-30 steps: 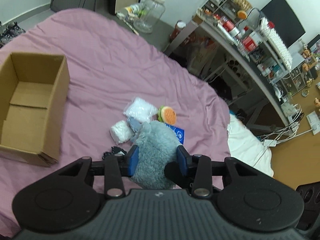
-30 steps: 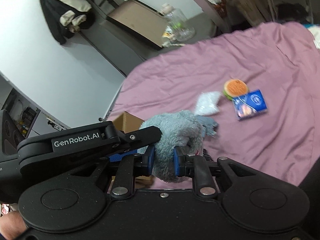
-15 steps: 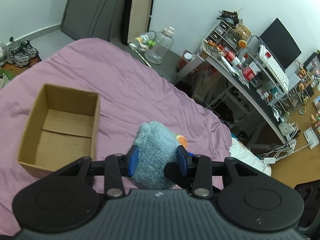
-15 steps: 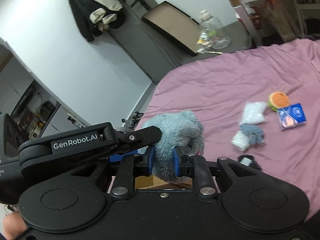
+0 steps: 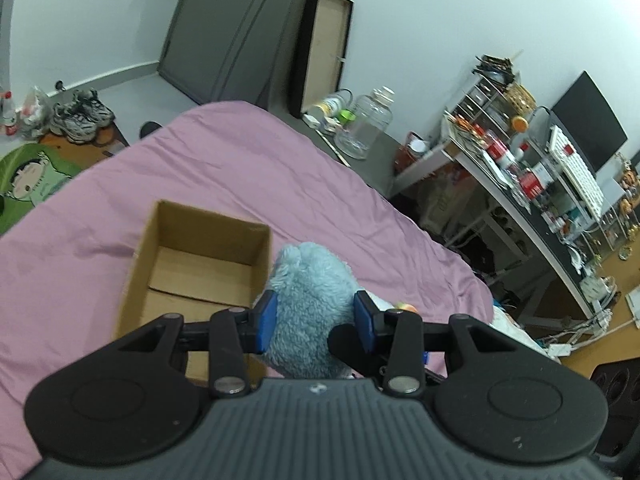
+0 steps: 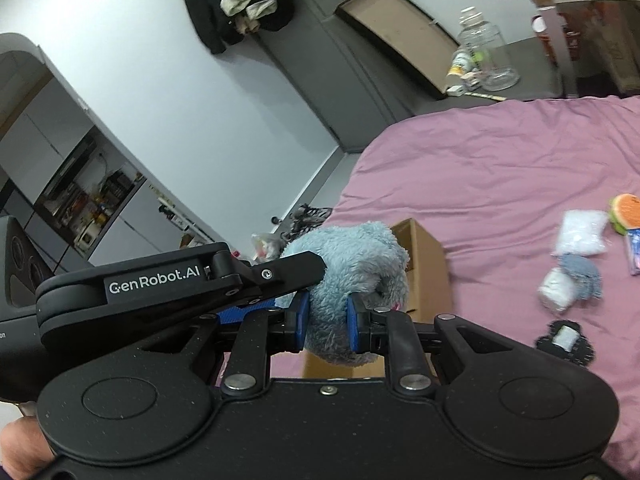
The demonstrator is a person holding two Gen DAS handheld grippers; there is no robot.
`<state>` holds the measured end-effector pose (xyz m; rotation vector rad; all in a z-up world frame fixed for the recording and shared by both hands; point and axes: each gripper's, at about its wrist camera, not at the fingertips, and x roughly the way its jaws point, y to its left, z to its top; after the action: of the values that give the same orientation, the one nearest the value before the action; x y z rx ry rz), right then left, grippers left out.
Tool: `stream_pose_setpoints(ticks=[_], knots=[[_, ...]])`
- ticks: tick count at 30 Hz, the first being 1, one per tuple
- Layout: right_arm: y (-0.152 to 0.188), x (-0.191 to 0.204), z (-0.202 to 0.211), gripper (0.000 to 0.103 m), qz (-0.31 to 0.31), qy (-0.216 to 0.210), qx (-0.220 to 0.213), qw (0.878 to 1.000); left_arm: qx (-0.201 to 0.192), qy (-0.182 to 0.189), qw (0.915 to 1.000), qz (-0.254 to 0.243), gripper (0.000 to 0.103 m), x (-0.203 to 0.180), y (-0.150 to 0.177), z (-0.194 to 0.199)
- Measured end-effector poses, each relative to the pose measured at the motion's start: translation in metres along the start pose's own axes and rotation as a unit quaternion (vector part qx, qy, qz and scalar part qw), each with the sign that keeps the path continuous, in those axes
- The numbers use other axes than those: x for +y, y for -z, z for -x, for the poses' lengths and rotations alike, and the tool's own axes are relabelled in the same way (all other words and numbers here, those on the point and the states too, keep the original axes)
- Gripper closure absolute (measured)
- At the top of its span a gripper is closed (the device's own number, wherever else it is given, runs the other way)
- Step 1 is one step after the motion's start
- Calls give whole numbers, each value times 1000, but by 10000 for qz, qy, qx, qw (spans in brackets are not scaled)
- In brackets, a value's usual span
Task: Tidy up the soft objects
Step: 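Carry the grey-blue plush with the left tool over the cardboard box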
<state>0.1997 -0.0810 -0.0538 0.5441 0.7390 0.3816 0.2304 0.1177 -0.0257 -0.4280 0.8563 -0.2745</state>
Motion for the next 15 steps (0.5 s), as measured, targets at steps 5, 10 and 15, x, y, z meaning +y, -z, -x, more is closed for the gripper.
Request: stream_pose_setpoints(ticks=[5,10,15], knots=[[-4,6,-26,83,43,-57,183,9998,-17,-153,9998,115,63,19,-11,-5],[-5,8,-50,83,68,-49,371,9993,37,-277,9994,225,63,39,-19,-18],[-4,9,-72,83,39,-15,517,9987,153,-297,9987,392,62,61,-27,-35]])
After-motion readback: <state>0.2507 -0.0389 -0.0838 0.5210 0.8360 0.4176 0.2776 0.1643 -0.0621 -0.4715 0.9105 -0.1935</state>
